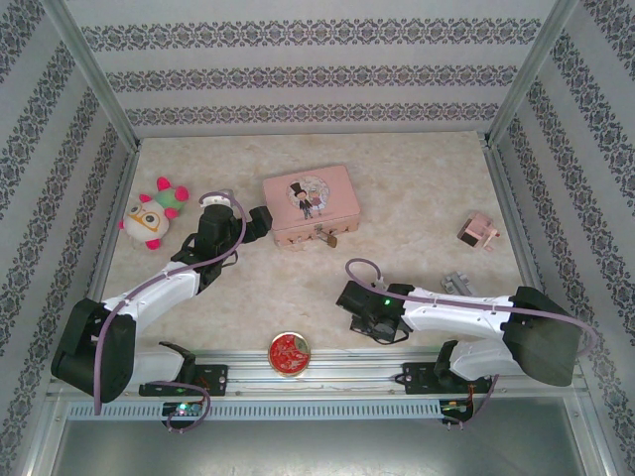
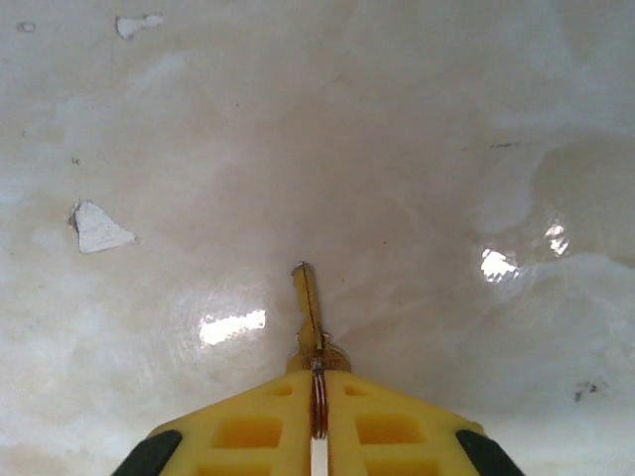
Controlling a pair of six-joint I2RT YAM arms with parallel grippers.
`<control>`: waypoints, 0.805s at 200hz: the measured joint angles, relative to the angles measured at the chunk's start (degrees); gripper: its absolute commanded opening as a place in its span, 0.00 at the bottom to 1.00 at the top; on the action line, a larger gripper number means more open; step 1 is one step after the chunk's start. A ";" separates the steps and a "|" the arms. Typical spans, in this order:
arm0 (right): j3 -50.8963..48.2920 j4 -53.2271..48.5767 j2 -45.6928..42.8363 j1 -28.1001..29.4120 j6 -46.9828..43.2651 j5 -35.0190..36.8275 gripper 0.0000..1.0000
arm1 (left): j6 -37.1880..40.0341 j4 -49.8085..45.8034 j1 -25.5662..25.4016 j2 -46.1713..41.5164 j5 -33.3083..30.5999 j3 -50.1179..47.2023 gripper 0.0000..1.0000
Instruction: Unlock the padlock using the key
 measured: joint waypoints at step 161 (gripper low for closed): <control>23.89 -12.20 -2.64 -2.73 -43.28 11.28 0.00 | 3.85 -1.55 1.81 -8.50 4.17 0.28 0.99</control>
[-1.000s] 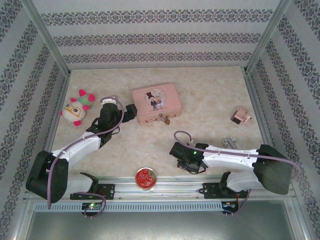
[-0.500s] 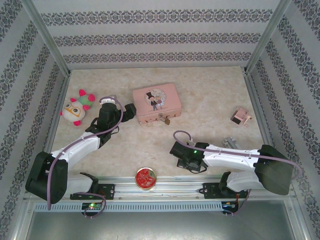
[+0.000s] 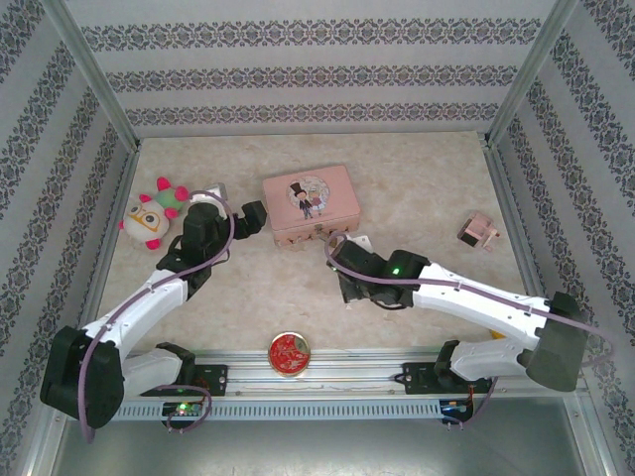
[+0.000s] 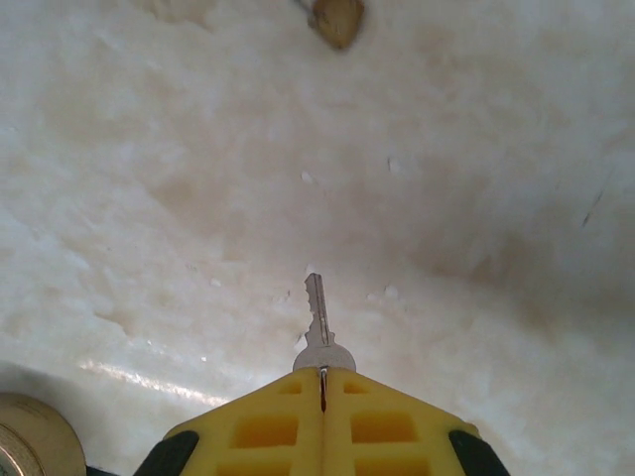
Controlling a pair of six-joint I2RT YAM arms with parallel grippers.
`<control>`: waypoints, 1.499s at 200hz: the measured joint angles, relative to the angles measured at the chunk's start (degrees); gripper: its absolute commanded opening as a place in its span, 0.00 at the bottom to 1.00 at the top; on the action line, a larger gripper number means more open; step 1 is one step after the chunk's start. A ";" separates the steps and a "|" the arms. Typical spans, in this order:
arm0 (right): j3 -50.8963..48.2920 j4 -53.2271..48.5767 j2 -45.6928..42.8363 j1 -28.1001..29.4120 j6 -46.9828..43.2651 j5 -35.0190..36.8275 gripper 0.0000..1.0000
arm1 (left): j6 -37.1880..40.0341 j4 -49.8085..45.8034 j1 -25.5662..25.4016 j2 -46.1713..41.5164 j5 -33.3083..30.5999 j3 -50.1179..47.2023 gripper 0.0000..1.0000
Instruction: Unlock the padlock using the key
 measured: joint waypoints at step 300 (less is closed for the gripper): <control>-16.15 52.06 -14.80 -3.28 -41.48 -9.33 0.00 | -5.99 12.04 -5.01 10.01 56.72 8.04 0.53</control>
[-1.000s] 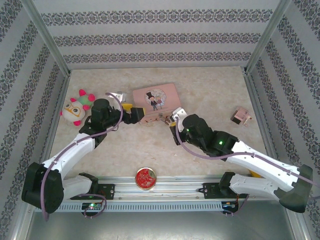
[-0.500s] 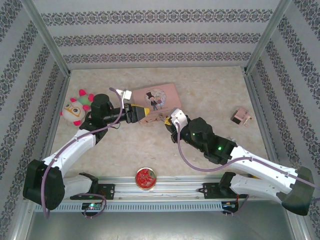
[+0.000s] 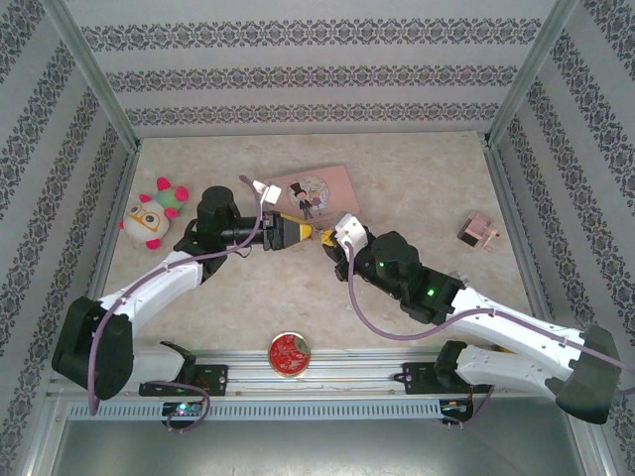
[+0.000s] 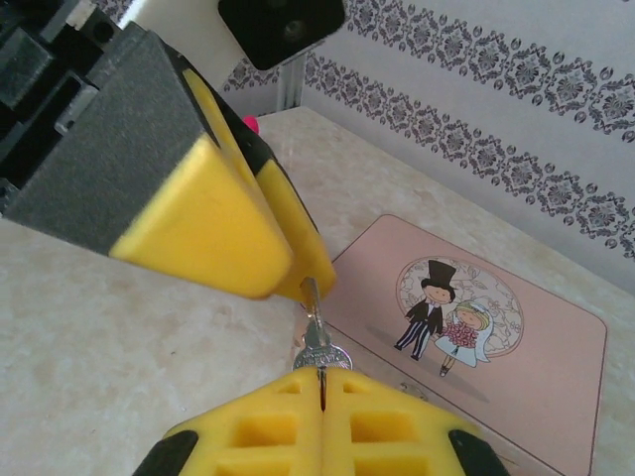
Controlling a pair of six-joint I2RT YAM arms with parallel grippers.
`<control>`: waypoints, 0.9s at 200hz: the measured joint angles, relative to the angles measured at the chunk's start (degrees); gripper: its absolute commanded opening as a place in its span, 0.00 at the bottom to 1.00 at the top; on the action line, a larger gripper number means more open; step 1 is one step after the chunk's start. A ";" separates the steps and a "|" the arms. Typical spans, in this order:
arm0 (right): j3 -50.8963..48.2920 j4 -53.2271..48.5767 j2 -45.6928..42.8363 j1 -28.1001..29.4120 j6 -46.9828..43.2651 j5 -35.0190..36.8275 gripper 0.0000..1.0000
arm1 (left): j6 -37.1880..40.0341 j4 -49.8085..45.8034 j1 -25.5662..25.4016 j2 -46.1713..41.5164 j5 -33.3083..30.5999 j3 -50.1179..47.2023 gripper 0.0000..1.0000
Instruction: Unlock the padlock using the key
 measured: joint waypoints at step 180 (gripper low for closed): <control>-2.67 3.19 -0.50 -6.45 7.37 -4.85 0.40 | 0.83 5.22 -0.68 1.27 1.86 0.48 0.00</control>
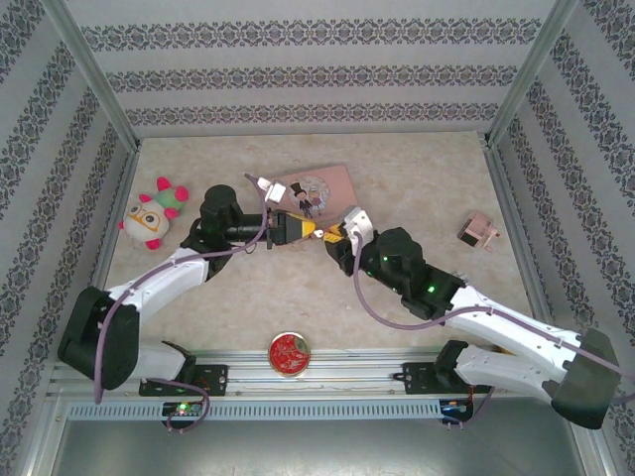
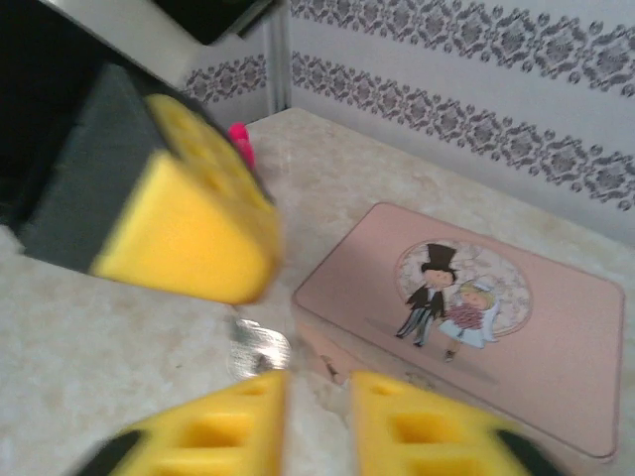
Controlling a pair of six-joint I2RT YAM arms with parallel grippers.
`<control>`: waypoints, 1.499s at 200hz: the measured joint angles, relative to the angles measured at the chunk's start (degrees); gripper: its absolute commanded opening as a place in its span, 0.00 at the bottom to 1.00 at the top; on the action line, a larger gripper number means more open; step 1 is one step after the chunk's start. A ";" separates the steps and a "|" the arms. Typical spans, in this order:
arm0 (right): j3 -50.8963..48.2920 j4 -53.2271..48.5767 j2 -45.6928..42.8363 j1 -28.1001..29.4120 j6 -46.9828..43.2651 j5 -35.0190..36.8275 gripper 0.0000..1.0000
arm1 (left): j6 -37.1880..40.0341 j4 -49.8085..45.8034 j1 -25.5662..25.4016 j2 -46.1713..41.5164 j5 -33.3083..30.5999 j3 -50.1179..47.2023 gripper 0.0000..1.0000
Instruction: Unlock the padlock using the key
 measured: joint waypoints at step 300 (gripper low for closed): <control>-6.19 13.64 0.52 -15.10 18.16 -38.05 0.50 | 47.82 -90.42 -17.31 13.64 -45.77 48.00 0.00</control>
